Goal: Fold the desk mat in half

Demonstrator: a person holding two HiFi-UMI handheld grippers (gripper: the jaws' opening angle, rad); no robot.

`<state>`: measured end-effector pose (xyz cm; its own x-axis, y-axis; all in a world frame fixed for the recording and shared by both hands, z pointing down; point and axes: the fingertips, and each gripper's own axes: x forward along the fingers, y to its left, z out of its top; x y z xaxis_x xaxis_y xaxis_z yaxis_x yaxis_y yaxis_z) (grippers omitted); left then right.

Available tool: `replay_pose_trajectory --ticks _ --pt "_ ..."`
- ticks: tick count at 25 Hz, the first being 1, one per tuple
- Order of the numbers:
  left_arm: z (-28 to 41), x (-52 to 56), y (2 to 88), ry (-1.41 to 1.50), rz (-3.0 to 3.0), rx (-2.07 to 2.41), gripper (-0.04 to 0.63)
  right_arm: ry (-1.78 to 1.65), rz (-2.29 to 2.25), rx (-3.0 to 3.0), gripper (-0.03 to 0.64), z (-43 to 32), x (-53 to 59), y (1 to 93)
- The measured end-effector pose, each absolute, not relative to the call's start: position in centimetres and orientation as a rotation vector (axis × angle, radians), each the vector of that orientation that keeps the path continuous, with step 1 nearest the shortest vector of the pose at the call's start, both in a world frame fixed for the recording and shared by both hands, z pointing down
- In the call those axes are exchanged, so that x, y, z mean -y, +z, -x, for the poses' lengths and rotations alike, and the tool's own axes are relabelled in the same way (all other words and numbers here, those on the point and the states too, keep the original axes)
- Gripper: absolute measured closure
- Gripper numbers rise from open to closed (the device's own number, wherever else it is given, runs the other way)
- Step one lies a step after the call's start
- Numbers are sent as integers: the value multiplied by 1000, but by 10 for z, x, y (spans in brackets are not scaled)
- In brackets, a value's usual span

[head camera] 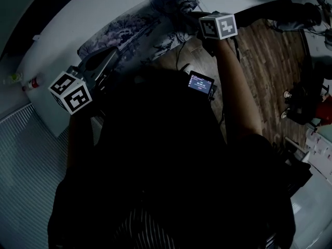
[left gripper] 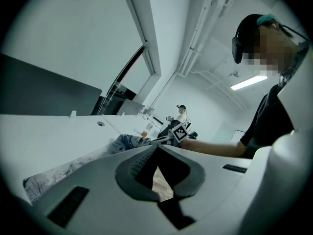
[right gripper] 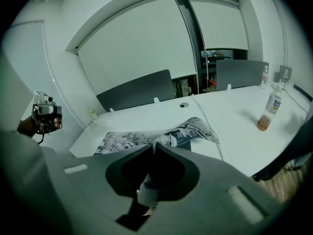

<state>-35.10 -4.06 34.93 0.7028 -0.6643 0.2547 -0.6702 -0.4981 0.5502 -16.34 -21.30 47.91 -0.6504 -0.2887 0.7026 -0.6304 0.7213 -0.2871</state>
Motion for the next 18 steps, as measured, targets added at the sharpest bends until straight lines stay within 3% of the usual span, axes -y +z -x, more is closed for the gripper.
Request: replay_pose_trajectory --ticks 18 --pt "433 11 367 -53 -2114 1134 592 647 -443 2304 591 265 184 463"
